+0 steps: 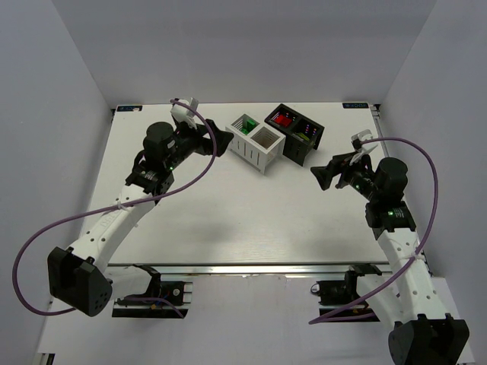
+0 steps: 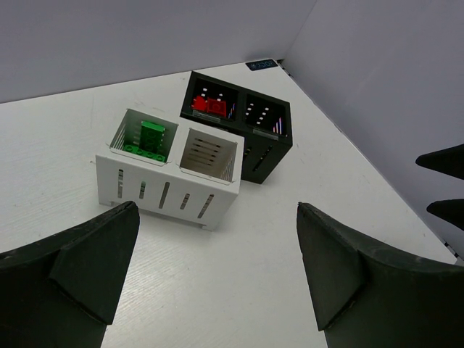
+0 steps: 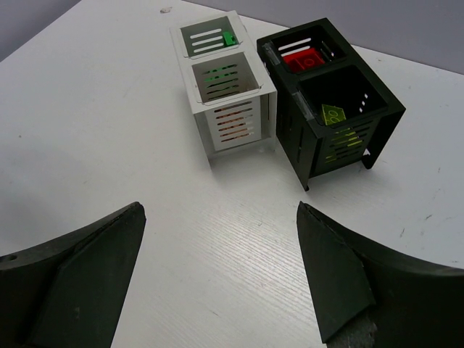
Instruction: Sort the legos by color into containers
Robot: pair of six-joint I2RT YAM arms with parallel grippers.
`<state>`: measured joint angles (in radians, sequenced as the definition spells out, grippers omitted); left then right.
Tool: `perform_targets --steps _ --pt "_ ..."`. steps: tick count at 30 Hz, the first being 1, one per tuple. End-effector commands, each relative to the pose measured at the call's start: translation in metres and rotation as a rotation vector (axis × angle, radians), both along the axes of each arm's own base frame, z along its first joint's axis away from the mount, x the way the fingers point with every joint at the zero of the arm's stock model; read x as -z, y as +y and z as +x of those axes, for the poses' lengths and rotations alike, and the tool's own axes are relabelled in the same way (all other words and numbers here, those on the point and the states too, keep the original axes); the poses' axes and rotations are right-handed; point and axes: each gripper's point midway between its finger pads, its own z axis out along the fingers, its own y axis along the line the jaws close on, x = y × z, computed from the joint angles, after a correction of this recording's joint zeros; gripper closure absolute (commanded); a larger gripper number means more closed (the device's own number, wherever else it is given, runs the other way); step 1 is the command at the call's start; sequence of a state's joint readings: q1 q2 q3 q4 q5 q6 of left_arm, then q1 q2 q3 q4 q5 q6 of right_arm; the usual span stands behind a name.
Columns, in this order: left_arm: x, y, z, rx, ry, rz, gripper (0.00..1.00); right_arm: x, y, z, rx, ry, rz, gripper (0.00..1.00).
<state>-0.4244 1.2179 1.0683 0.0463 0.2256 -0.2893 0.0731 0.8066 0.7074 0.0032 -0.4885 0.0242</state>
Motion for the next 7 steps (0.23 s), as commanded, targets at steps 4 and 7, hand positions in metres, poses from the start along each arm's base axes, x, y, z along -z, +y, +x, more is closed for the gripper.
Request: perform_targets --steps 4,7 --pt "-0.0096 0.0026 -0.0049 0.005 -0.036 -0.011 0.02 -0.0050 -0.0024 0.0055 0.022 -0.029 0.013 0.11" --pt "-0.0102 0.0026 -0.0054 0.007 -0.037 -0.011 0.02 -0.0039 -0.0034 0.0071 0.030 -0.030 0.020 0.11"
